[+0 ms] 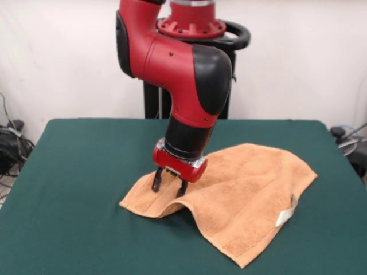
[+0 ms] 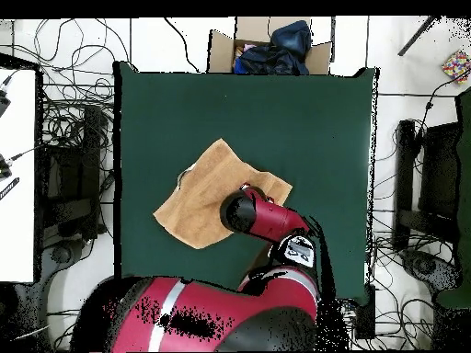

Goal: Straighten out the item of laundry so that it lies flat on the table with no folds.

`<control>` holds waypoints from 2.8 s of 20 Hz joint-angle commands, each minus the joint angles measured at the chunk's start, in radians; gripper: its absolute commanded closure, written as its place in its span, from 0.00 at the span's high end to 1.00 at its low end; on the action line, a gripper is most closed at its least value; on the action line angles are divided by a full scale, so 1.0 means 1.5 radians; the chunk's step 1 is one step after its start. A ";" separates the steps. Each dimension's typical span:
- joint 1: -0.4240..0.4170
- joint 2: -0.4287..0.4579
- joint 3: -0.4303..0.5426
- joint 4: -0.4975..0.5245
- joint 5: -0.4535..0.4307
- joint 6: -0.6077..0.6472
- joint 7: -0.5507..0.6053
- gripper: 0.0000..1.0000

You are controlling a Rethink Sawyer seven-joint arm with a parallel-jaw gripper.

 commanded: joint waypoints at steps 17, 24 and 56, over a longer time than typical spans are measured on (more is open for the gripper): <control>-0.049 0.157 -0.092 -0.048 0.113 -0.329 0.055 1.00; -0.102 -0.053 0.021 -0.026 -0.018 -0.055 0.019 1.00; -0.126 0.014 0.130 -0.116 -0.036 0.067 0.064 1.00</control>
